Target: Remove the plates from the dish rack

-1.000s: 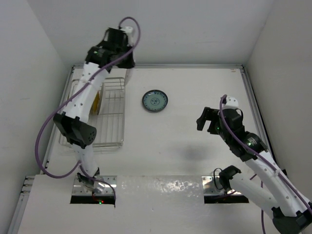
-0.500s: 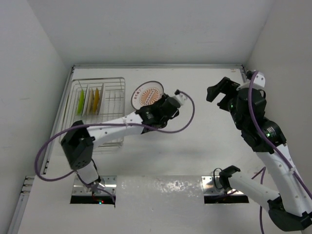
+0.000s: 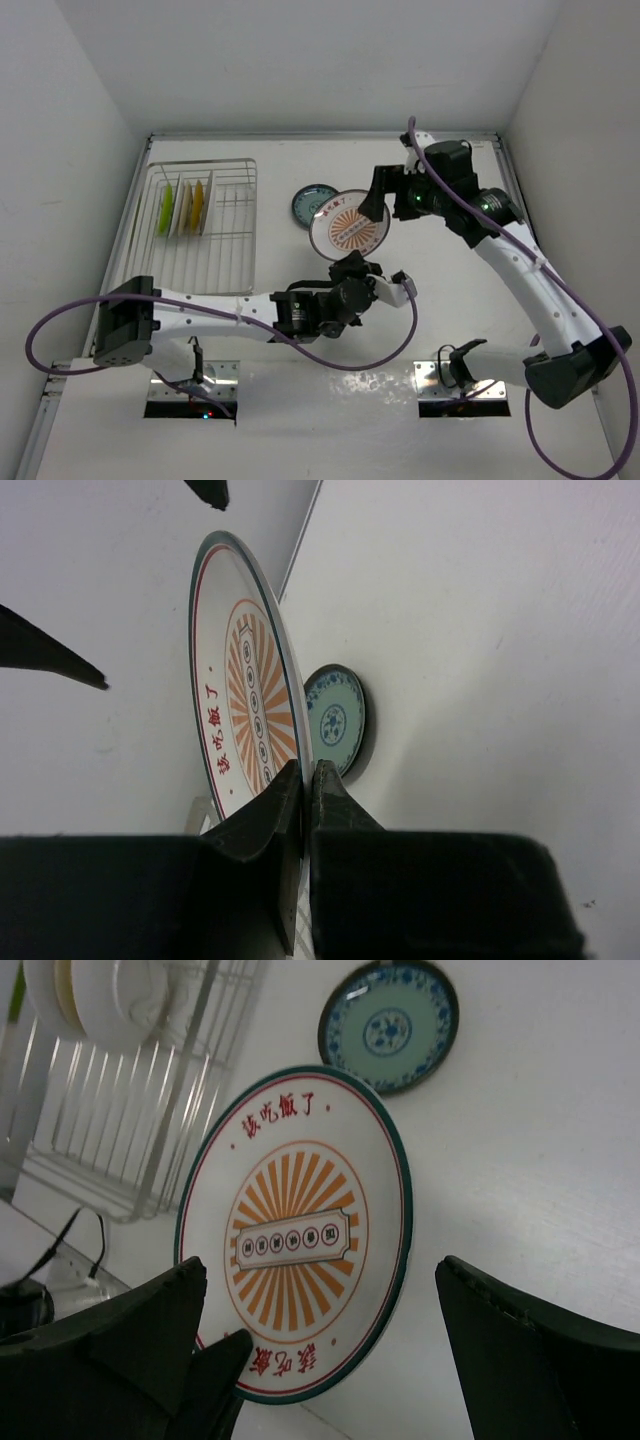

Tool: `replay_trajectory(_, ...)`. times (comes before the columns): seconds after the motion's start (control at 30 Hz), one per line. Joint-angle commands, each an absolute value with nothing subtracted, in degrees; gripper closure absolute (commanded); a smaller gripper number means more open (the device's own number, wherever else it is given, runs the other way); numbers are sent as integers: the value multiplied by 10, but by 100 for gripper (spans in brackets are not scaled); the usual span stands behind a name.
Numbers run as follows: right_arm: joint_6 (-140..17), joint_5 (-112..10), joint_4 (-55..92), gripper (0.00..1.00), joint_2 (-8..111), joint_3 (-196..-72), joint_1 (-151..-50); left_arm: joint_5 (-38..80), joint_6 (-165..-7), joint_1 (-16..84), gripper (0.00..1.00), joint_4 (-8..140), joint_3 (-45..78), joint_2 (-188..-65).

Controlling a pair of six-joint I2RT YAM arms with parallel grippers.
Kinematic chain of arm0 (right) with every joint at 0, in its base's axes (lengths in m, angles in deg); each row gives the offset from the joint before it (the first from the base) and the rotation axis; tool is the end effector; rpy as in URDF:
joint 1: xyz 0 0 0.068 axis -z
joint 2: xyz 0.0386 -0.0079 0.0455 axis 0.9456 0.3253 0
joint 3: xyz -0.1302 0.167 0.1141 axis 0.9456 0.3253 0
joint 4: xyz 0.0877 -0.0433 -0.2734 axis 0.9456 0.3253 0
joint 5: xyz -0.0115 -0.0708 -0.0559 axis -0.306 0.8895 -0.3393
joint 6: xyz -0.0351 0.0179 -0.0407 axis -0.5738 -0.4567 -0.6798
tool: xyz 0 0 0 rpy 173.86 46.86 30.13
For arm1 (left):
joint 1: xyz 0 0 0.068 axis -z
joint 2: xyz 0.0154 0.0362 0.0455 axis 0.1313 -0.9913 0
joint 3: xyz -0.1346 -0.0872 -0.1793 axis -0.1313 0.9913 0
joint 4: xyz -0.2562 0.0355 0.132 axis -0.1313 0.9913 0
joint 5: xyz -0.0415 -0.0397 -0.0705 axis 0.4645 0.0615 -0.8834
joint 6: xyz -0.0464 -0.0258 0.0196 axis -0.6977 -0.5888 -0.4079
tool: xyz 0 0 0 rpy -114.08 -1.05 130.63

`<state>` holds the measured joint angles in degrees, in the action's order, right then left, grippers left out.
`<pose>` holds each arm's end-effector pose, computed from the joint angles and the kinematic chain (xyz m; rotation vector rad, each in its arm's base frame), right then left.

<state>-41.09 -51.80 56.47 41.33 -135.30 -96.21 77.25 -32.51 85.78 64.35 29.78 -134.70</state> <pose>0.2765 0.1364 0.3586 -0.0491 2.2129 0.6728 0.1029 -0.3504 0.2464 1.2465 1.3361 0.3578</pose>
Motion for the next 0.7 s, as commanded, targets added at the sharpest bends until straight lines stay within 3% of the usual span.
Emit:
replay_trajectory(0.0,-444,-574,571,7,399,-1327,-957,819,-280,865,100,571,307,-1349)
replay_trajectory(0.1,-448,-586,555,17,401,-1282,-955,830,-266,869,100,555,309,-1350)
replay_trajectory(0.13,-443,-602,543,32,401,-1266,-955,834,-259,873,100,550,312,-1349)
replay_trajectory(0.2,-422,-674,492,50,401,-1222,-947,841,-248,873,100,529,322,-1348)
replay_trajectory(0.23,-410,-696,469,72,399,-1207,-941,844,-245,873,100,518,328,-1350)
replay_trajectory(0.27,-395,-714,449,78,398,-1194,-936,846,-243,874,100,515,330,-1350)
replay_trajectory(0.33,-359,-750,388,80,390,-1160,-913,845,-243,874,100,513,335,-1351)
replay_trajectory(0.4,-335,-762,342,96,382,-1137,-878,845,-246,875,98,517,335,-1352)
replay_trajectory(0.57,-260,-735,280,100,350,-1090,-792,843,-264,874,55,525,337,-1346)
replay_trajectory(0.6,-240,-728,270,100,347,-1081,-781,842,-281,874,41,529,337,-1346)
replay_trajectory(0.67,-215,-711,243,100,338,-1050,-753,848,-301,874,27,542,333,-1350)
